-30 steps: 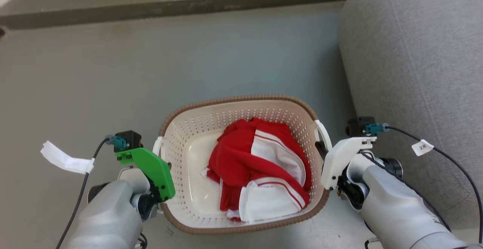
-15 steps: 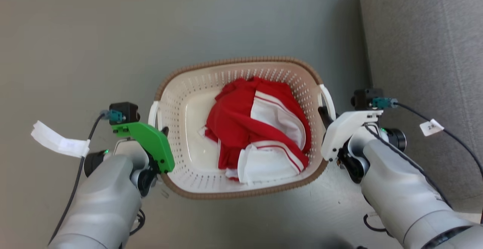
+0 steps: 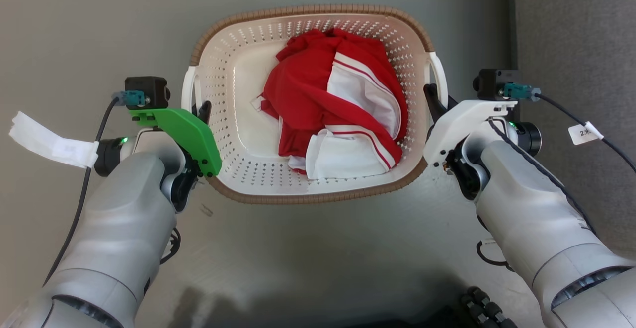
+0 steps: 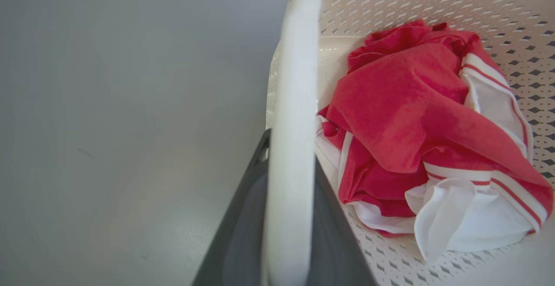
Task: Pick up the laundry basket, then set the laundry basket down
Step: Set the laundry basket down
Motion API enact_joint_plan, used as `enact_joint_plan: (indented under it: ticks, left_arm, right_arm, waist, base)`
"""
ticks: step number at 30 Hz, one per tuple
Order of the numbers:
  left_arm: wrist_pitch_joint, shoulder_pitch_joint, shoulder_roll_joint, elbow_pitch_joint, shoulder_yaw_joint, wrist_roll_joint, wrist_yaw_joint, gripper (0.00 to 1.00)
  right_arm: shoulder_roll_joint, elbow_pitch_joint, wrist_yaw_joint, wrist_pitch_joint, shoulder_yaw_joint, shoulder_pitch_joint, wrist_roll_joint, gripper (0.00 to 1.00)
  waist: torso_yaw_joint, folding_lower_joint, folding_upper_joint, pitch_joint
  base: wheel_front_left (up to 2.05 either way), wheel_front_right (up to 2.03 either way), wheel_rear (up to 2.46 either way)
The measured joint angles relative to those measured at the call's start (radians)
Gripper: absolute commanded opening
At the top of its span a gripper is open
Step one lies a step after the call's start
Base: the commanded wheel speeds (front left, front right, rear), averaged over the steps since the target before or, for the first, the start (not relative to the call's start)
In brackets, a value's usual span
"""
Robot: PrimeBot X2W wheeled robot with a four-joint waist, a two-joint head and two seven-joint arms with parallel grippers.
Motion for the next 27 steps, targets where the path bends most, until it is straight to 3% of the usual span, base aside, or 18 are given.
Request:
enact_joint_plan:
  ticks: [11,27]
  left_arm:
    - [-0.026,-0.015,-0.009,0.007,-0.006,0.001,-0.009,0.0]
    - [-0.048,-0.016,-0.025,0.033,-0.001,-0.002,-0.018,0.0]
  right_arm:
    - [-0.002,0.011,0.0,-0.018,-0.021,-0.01,0.006,0.0]
    - [-0.001,0.032,0.001,-0.028,-0.027,-0.034,0.006,0.0]
  waist:
    - [0.005,-0.0001,0.0,0.106]
    - [0.021,-0.0001,0.0,0.147]
  base:
    - [0.0,0.0,0.0]
    - [0.0,0.0,0.0]
